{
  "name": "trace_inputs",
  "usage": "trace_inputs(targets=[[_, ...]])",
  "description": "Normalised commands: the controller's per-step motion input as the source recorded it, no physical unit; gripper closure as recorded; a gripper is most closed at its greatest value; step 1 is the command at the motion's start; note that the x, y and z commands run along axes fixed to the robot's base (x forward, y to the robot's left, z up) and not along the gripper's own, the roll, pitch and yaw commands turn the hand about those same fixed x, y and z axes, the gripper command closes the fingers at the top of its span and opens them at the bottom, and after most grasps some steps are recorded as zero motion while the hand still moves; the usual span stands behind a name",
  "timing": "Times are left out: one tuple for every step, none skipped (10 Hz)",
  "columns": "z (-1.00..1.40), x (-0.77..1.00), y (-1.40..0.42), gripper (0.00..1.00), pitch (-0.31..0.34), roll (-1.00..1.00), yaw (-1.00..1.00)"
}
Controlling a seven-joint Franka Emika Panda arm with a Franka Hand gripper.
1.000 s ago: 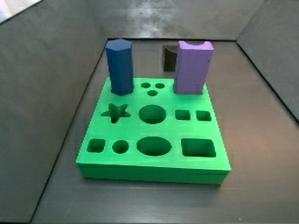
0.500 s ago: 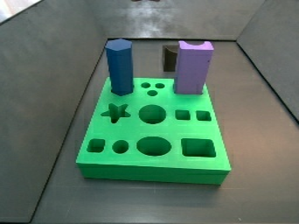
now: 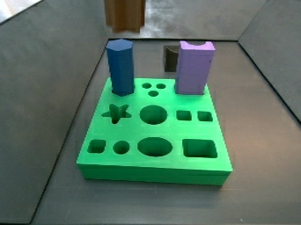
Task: Pick up the star object. Move up. Move to above the board. Insert the star object.
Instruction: Insert the star object.
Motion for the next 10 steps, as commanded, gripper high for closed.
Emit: trace_inputs(targets=[[-0.60, -0.15, -0.14, 1.00, -0.126, 0.05, -0.63], [-0.62, -0.23, -0.14, 1.00, -0.134, 0.04, -0.64], [-0.61, -0.22, -0.16, 1.00, -0.137, 0.05, -0.63], [-0.65, -0.17, -0.09, 1.00, -0.071, 0.14, -0.70], [-0.61, -0.07, -0.06, 1.00, -0.007, 0.27, -0.75], [-0.65, -0.01, -0.04, 1.00, -0.024, 0.23, -0.82], [-0.68, 0.00, 0.00, 1.00, -0.034, 0.22, -0.87], [-0.72, 0.00, -0.02, 1.00, -0.050, 0.18, -0.90], [-0.70, 0.00, -0.05, 1.00, -0.046, 0.16, -0.91], [-0.66, 0.00, -0.07, 1.00, -0.037, 0.14, -0.88]])
